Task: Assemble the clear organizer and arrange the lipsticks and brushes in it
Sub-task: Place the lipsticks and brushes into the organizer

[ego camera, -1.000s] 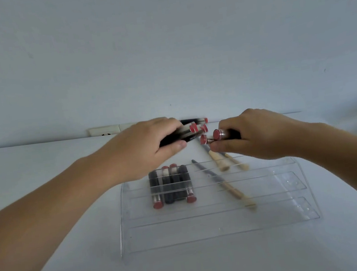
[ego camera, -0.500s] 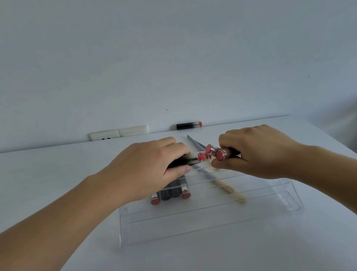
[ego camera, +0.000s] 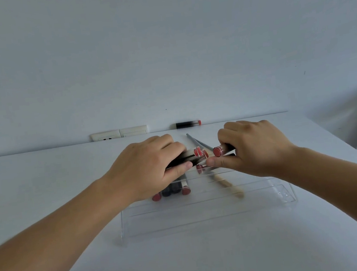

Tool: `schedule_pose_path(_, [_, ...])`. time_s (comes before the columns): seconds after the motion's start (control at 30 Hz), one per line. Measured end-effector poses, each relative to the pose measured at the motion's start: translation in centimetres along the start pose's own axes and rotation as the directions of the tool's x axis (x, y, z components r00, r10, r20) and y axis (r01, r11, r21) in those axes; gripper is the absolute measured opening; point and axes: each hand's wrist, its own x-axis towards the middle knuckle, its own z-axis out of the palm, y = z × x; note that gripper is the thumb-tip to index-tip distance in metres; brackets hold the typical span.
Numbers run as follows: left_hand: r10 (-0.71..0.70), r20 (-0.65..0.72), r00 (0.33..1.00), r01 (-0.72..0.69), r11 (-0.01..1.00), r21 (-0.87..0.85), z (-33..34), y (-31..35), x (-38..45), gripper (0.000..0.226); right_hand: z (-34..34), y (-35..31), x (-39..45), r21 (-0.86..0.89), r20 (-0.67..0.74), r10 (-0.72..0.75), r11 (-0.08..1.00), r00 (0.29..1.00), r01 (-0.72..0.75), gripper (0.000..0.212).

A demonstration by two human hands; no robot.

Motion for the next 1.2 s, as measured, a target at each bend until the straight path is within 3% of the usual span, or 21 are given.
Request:
schedule_pose_path(0.5, [0.033, -0.055, 0.998, -0.031, 0.998, 0.045, 0.2, -1.4, 0.6, 0.03, 0.7, -0.5, 1.7, 0.042, 0.024, -0.012, 0.999, 1.0, 0.011, 0.055])
schedule_pose_path(0.77, [0.013, 0.034, 0.999, -0.012, 1.0, -0.028, 0.8, -1.3, -1.4, 0.052, 0.0, -1.1, -0.6, -0.087, 0.174, 0.088, 0.994, 0.981, -0.074, 0.076])
schedule_pose_path(0.9, [0.02, 0.077, 0.997, -0.016, 0.999, -0.048, 0.7, -1.4, -1.2, 0.058, -0.3, -1.9, -0.8, -0.173, 0.178, 0.109, 0.982, 0.978, -0.078, 0.077])
schedule_pose_path(1.2, [-0.023, -0.043, 0.999, 0.017, 0.991, -0.131, 1.1, -1.3, -1.8, 0.046, 0.8, -2.5, -1.8, -0.057, 0.263, 0.154, 0.988, 0.952, -0.145, 0.077])
